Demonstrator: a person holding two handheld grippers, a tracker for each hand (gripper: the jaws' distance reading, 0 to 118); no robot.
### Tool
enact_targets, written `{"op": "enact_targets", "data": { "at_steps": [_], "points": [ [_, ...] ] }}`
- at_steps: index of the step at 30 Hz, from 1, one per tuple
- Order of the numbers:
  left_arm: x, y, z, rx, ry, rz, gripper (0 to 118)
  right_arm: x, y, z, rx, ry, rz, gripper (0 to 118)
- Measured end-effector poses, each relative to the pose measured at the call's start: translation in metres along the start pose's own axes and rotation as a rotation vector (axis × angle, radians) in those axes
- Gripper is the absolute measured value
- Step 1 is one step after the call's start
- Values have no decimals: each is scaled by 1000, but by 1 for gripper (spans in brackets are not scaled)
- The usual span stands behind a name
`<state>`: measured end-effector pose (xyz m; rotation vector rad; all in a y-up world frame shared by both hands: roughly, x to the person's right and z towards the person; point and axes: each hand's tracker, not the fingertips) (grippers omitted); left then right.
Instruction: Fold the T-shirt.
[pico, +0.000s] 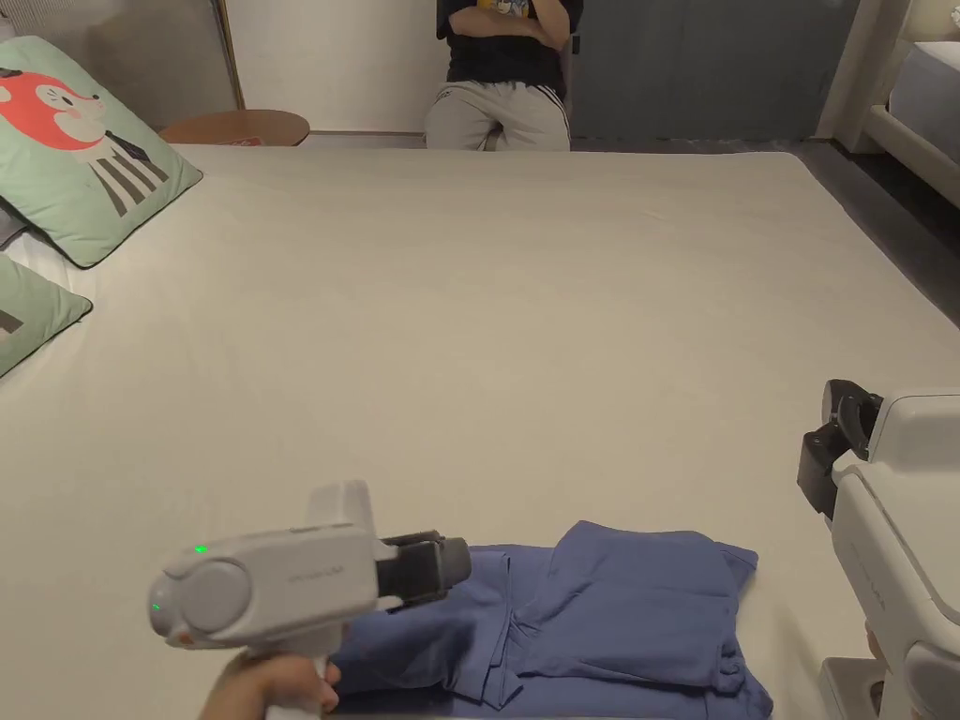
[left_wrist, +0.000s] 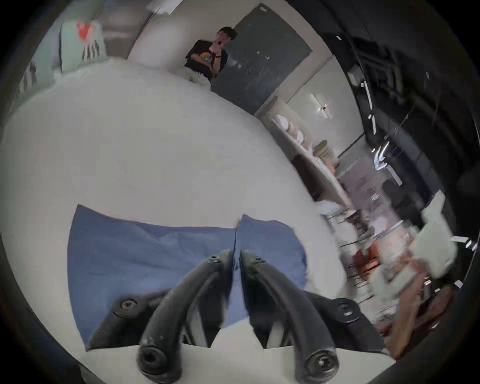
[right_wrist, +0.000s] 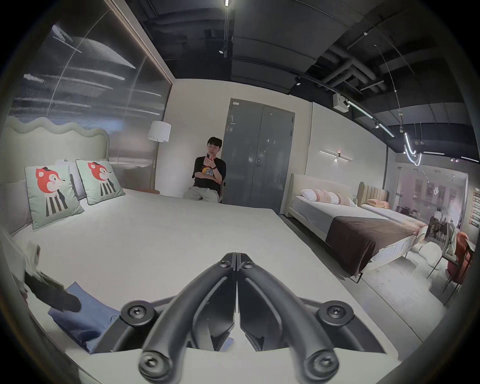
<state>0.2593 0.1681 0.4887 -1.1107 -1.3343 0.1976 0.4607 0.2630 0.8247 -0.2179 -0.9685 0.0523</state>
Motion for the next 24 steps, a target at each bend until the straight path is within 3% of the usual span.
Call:
{"op": "enact_targets", "data": {
  "at_steps": [1, 2, 3, 5, 11, 18, 22, 24],
  "points": [
    [-12, 6, 10, -1, -25, 47, 32, -2, 0, -1, -1, 6, -1, 0],
    [-23, 10, 18, -18, -49, 74, 60, -4, 0, -2, -1, 11, -3, 0],
    [-34, 14, 25, -47, -60, 103, 79, -7, 0, -2, -1, 15, -7, 0],
    [-56, 18, 35, -84, -60, 146, 107, -12, 0, -4, -2, 22, -8, 0],
    [-116, 11, 56, -72, -47, 310, 109, -28, -4, -9, -18, 49, -14, 0],
    [-158, 1, 39, -96, -86, 373, 107, -35, -5, -13, -33, 64, 7, 0],
    [-154, -4, 24, -109, -111, 396, 99, -31, -5, -15, -38, 52, 10, 0],
    [-147, -4, 14, -117, -113, 393, 78, -30, -5, -15, -42, 43, 13, 0]
  ]
}}
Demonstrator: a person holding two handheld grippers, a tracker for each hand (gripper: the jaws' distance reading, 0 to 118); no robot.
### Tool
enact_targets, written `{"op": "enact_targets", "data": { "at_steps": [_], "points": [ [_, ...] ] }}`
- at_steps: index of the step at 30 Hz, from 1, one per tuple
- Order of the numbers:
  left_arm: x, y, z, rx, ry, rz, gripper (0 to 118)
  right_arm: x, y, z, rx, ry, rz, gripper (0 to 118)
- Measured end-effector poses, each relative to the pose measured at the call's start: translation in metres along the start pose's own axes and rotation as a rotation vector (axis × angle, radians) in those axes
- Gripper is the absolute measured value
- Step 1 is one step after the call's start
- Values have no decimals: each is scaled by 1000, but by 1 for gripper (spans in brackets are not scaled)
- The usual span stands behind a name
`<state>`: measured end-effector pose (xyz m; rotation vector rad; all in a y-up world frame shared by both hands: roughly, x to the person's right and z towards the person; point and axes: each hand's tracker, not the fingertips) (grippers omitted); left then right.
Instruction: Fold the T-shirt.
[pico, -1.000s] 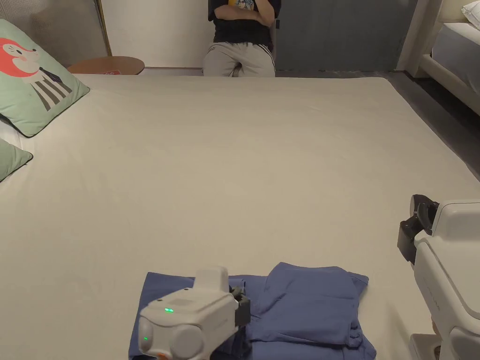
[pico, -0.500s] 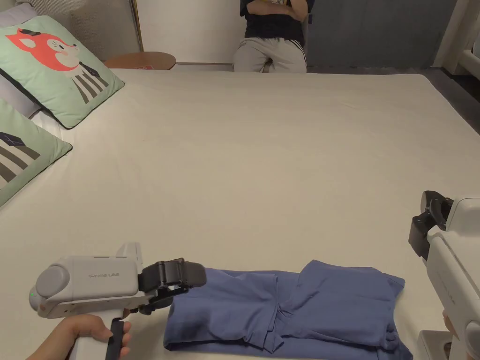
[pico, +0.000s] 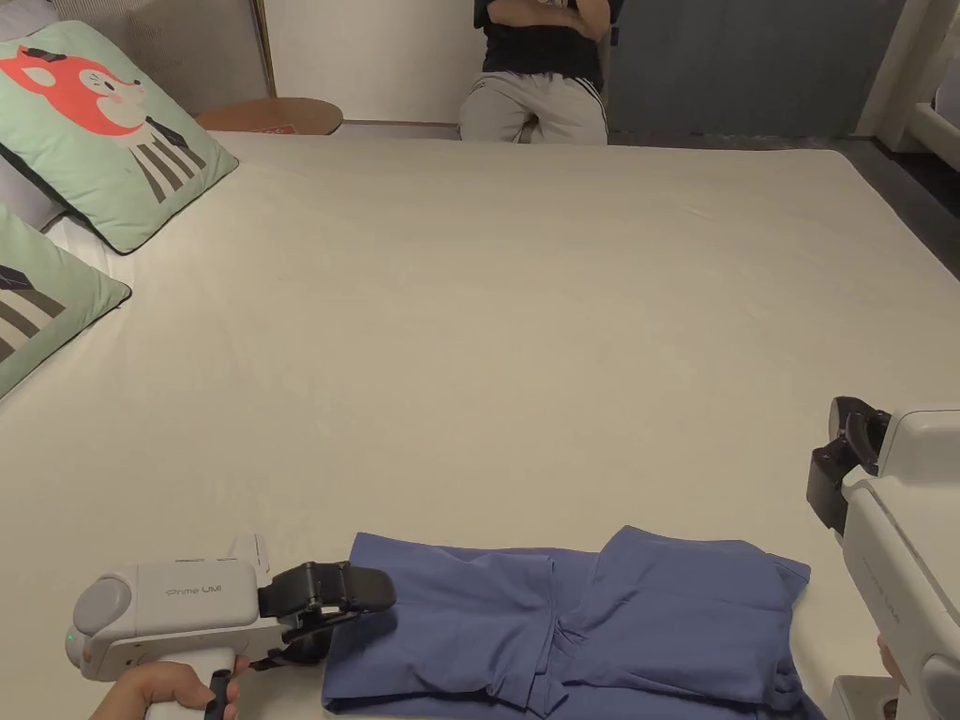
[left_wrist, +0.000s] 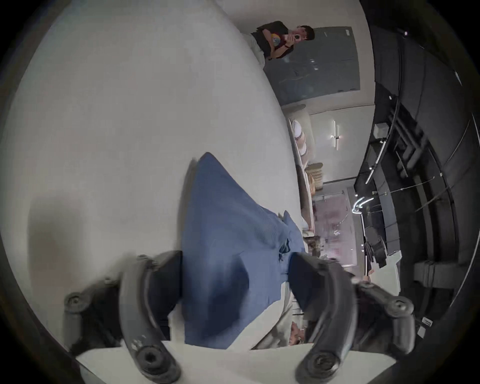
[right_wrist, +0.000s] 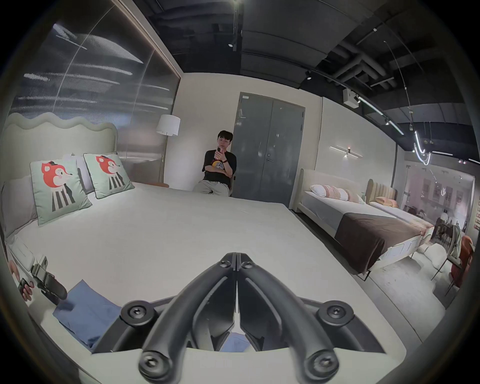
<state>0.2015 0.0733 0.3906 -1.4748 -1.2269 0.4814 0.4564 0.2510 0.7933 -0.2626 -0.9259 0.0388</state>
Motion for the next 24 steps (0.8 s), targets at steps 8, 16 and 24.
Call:
{"op": "enact_targets", "data": {
  "at_steps": [8, 16, 24],
  "points": [
    [15, 3, -14, -16, 99, -138, 13, 5, -2, 0, -11, -8, 0, 0],
    [23, 5, 18, 7, 163, -189, 11, 4, 1, 0, -2, 1, -5, 0],
    [39, 7, 82, 63, 393, -275, 11, -1, 4, 2, 13, 30, -14, 0]
  ]
}}
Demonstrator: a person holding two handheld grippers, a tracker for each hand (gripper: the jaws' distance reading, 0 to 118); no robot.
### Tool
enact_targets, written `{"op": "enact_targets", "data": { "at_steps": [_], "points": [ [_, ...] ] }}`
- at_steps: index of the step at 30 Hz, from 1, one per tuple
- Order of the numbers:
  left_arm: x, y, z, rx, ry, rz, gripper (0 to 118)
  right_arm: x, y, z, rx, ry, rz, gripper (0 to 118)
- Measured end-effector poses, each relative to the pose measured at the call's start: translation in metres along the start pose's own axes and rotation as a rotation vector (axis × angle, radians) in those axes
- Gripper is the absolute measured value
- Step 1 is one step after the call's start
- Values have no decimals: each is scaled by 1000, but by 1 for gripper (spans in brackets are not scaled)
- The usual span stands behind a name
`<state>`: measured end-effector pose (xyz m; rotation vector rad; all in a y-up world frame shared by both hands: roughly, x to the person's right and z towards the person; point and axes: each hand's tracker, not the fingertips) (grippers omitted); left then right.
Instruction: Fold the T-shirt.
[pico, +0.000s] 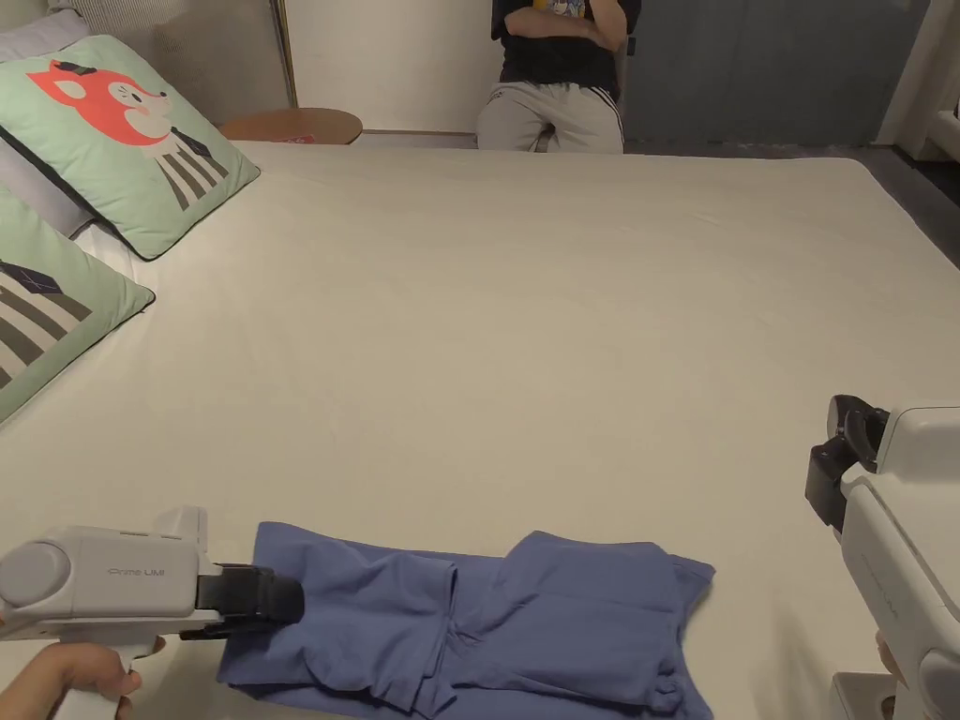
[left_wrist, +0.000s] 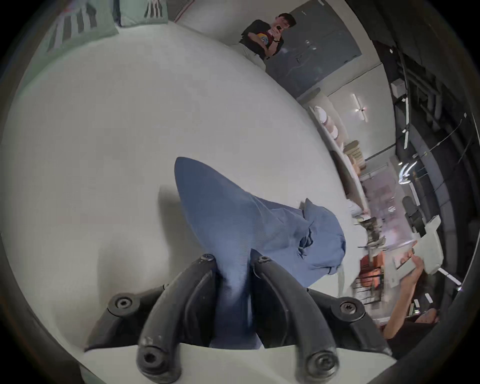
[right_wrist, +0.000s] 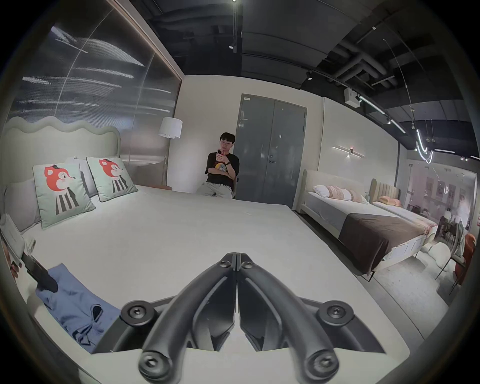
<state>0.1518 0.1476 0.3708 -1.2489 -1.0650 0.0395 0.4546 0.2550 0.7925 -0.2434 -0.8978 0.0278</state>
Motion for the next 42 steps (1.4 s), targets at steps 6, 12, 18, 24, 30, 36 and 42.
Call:
{"op": "enact_targets", "data": {
  "at_steps": [6, 12, 18, 24, 30, 36, 42],
  "points": [
    [51, 5, 4, -23, 153, -100, 11, 1, -1, 4, 5, 11, 1, 0],
    [133, 4, -18, -60, 136, -231, 11, 13, -1, 10, 11, -2, -11, 0],
    [203, -2, -67, -120, 64, -361, 12, 29, -4, 18, 15, -23, -20, 0],
    [256, -21, -129, -195, 45, -451, 12, 45, -6, 25, 14, -55, -27, 0],
    [275, -44, -179, -253, 124, -490, 21, 57, -10, 28, 4, -84, -28, 0],
    [280, -49, -174, -259, 11, -420, 76, 62, -10, 31, -2, -100, -31, 0],
    [280, -48, -125, -9, 8, -458, 107, 60, -8, 31, 2, -95, -44, 0]
  ]
}}
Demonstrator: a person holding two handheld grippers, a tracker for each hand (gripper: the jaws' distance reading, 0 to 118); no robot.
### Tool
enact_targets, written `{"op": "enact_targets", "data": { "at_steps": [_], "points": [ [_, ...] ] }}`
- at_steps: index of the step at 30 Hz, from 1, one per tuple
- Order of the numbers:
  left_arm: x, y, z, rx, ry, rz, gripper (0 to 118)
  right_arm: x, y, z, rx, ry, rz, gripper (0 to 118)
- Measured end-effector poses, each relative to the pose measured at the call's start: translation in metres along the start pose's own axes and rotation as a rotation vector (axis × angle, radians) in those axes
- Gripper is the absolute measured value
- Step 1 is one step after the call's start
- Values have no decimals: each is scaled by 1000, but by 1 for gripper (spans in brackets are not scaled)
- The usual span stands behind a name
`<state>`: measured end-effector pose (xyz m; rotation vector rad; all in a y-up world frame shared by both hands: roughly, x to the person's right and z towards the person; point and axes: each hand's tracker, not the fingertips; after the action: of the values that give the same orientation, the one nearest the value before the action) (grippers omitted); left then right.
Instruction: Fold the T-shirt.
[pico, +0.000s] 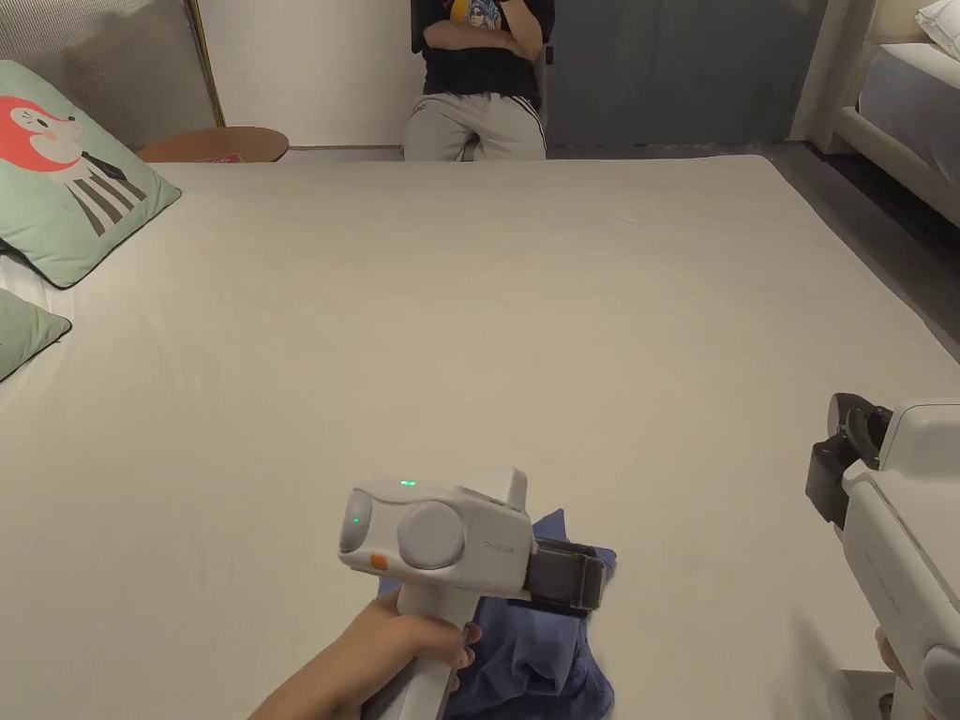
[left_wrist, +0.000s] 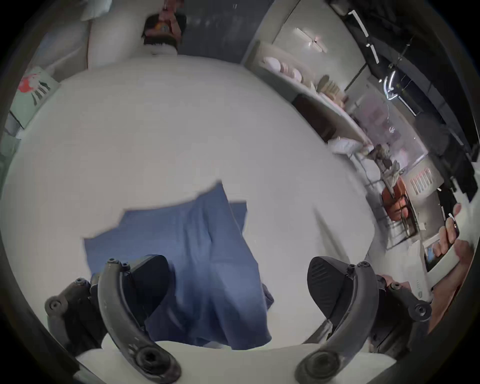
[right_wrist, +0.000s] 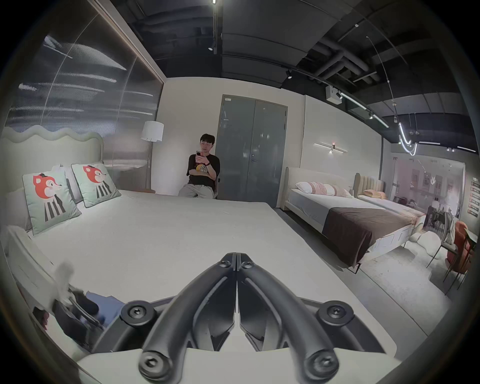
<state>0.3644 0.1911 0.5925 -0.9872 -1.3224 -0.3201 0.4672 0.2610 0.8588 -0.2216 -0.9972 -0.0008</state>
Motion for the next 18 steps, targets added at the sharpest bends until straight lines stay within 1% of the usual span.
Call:
{"op": "enact_targets", "data": {
  "at_steps": [3, 4, 5, 6, 7, 8, 9, 10, 12, 15, 18],
  "points": [
    [-7, -7, 25, 147, 114, -65, 106, -4, 3, 2, 7, 8, 2, 0],
    [-10, -11, 32, 202, 150, -76, 103, -6, 3, 2, 9, 11, 3, 0],
    [-14, -17, 39, 259, 185, -87, 94, -7, 4, 3, 12, 14, 5, 0],
    [-18, -22, 42, 304, 205, -104, 79, -8, 5, 3, 13, 17, 6, 0],
    [-23, -27, 45, 327, 225, -101, 61, -9, 4, 3, 15, 20, 5, 0],
    [-27, -30, 47, 325, 251, -86, 30, -10, 4, 3, 16, 22, 5, 0],
    [-32, -34, 47, 317, 271, -60, 10, -11, 4, 3, 16, 24, 5, 0],
    [-38, -36, 43, 309, 264, -44, 0, -12, 4, 3, 16, 25, 5, 0],
    [-50, -46, 39, 307, 247, -8, 0, -12, 3, 3, 14, 27, 5, 0],
    [-55, -60, 22, 276, 292, -24, 0, -13, 3, 4, 11, 32, 4, 0],
    [-57, -72, 5, 262, 254, -17, 0, -13, 3, 4, 8, 33, 6, 0]
  ]
}}
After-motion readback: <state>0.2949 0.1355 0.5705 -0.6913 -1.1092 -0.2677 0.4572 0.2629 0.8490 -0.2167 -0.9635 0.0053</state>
